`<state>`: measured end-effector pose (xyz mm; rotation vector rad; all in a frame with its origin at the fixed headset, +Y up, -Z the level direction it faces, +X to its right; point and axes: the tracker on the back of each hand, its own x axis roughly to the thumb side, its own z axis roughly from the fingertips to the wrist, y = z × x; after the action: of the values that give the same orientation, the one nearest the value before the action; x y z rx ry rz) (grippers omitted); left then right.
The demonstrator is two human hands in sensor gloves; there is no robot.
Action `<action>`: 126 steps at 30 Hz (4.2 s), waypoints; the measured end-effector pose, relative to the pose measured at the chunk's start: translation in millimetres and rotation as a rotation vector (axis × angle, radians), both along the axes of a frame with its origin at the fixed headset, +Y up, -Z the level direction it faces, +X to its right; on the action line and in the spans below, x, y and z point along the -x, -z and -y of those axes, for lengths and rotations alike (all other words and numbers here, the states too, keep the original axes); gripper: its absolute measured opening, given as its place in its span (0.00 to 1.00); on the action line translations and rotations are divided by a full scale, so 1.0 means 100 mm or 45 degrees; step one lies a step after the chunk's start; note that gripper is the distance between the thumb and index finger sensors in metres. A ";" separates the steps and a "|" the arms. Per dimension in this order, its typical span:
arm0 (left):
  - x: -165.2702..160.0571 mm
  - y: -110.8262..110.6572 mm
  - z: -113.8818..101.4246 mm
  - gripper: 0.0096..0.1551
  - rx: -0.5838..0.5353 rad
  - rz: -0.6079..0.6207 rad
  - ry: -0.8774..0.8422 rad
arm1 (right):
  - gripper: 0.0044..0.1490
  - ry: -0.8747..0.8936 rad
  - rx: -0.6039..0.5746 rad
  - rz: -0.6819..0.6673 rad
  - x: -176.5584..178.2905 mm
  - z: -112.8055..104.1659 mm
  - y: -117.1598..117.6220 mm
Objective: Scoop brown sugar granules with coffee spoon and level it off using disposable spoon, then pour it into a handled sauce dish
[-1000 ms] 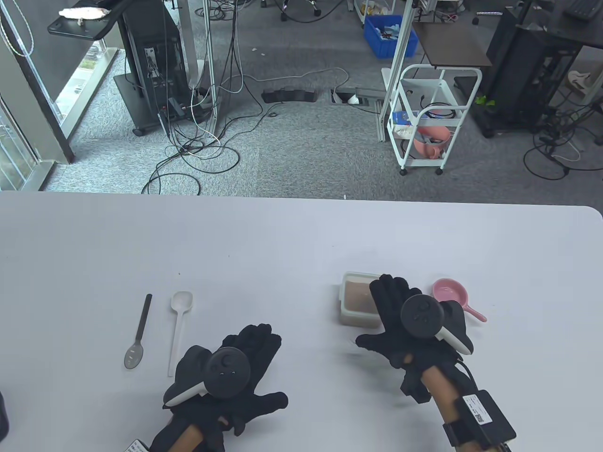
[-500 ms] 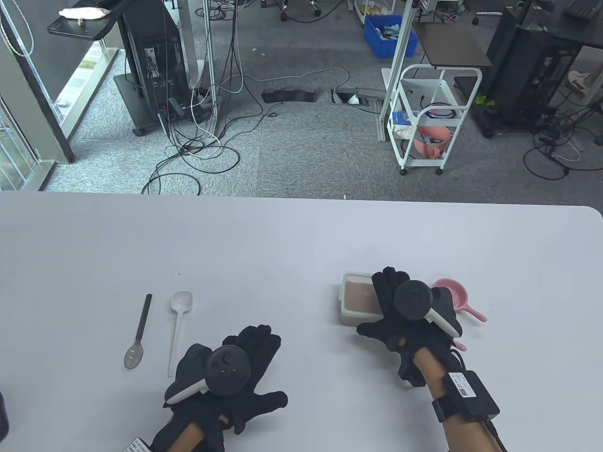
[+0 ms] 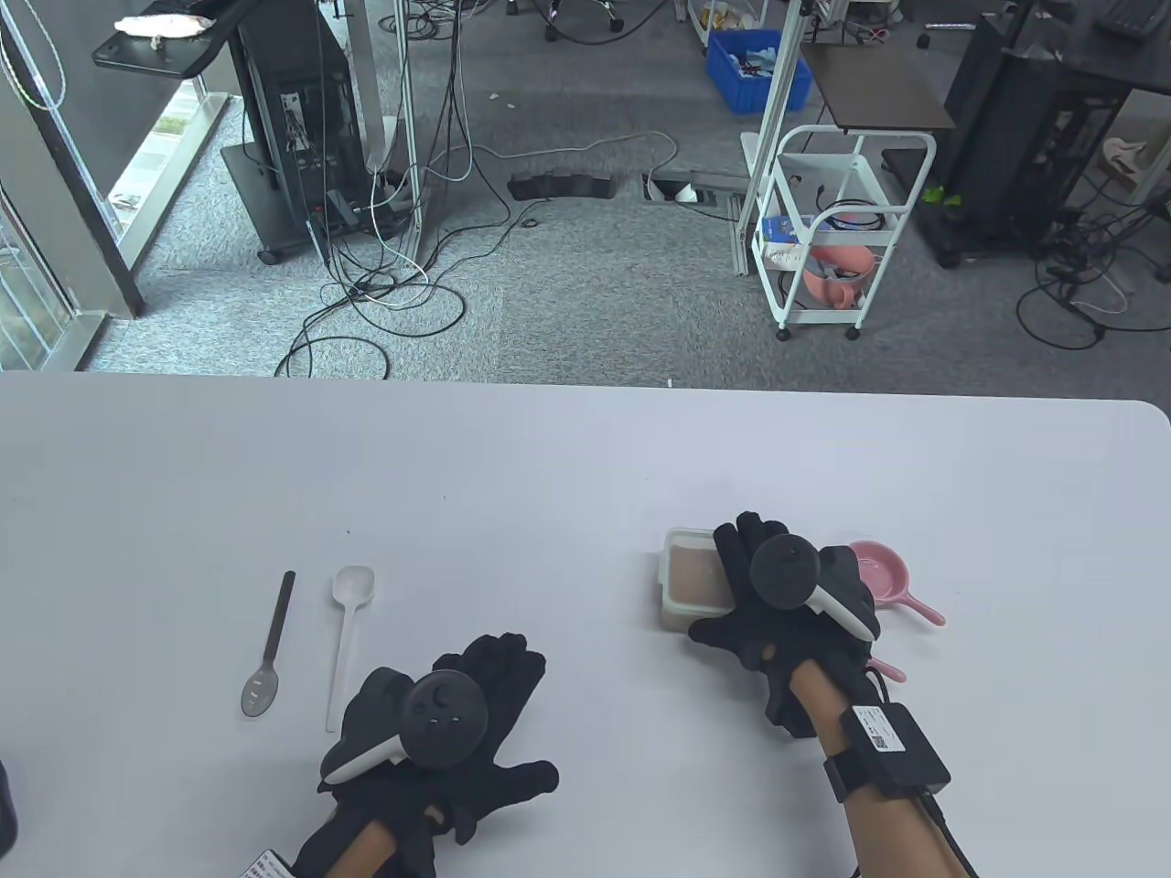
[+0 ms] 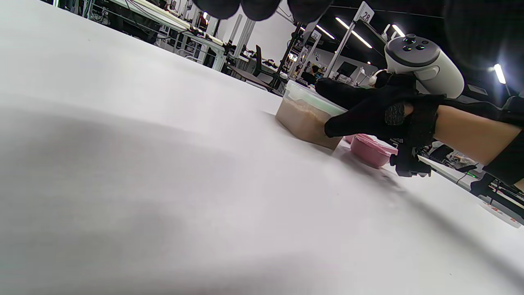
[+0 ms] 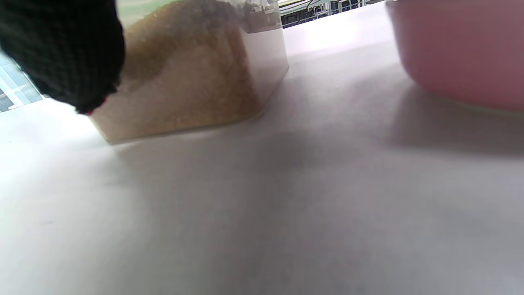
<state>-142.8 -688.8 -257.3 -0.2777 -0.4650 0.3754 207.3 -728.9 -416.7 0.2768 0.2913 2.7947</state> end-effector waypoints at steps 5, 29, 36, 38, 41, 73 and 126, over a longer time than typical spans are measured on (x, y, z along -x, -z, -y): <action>0.00 0.00 0.00 0.64 0.007 0.000 0.001 | 0.70 -0.034 -0.018 0.015 0.01 -0.02 0.01; 0.02 0.01 0.00 0.64 0.012 -0.010 -0.017 | 0.72 0.052 -0.214 -0.116 0.04 -0.27 -0.37; 0.01 0.01 0.00 0.64 0.007 -0.007 -0.023 | 0.72 0.056 -0.208 -0.222 0.15 -0.41 -0.87; 0.01 0.02 0.00 0.64 0.007 -0.009 -0.020 | 0.72 0.079 -0.195 -0.248 0.20 -0.41 -1.03; 0.00 0.02 0.00 0.64 0.005 -0.013 -0.012 | 0.72 0.133 -0.183 -0.279 0.28 -0.38 -1.22; -0.01 0.06 0.07 0.59 0.017 -0.094 0.063 | 0.72 0.090 -0.128 -0.429 0.89 0.01 -1.58; -0.25 0.13 0.36 0.35 0.236 -0.376 -0.052 | 0.35 0.575 0.437 0.219 0.39 0.10 -1.47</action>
<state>-117.8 -724.4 -270.0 -0.3865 -0.1458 0.4920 167.9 -738.4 -269.4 0.0146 0.5777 2.2586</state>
